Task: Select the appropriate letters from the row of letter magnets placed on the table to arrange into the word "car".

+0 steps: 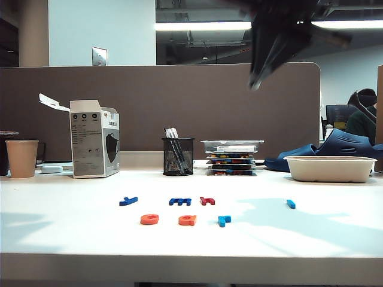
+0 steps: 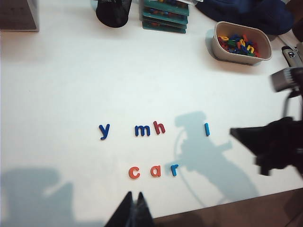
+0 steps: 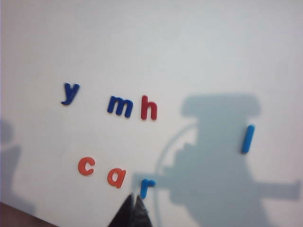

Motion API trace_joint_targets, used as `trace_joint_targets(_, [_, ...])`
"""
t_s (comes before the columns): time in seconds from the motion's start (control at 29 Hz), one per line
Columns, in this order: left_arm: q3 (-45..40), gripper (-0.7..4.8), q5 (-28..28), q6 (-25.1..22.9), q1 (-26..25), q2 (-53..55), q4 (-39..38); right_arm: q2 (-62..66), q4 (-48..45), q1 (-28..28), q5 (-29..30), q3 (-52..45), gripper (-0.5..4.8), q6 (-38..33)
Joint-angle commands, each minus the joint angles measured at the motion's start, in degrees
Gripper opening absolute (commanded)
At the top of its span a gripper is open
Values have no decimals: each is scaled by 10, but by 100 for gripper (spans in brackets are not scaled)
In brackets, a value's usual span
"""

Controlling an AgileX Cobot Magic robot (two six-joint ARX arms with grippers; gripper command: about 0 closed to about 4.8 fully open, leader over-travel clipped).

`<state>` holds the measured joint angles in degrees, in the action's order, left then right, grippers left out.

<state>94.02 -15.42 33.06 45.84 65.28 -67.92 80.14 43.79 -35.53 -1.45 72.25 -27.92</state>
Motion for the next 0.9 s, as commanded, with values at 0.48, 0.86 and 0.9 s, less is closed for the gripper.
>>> trace_joint_targets(0.48, [1, -5, 0, 0, 0, -2, 9, -218, -6, 144, -1, 1, -2, 200])
trace_joint_targets(0.86, [1, -5, -2, 0, 0, -2, 7, -248, -6, 264, 7, 0, -2, 250])
trace_joint_targets(0.9, [1, -5, -2, 0, 0, -2, 7, -248, -8, 273, 14, 0, -2, 250])
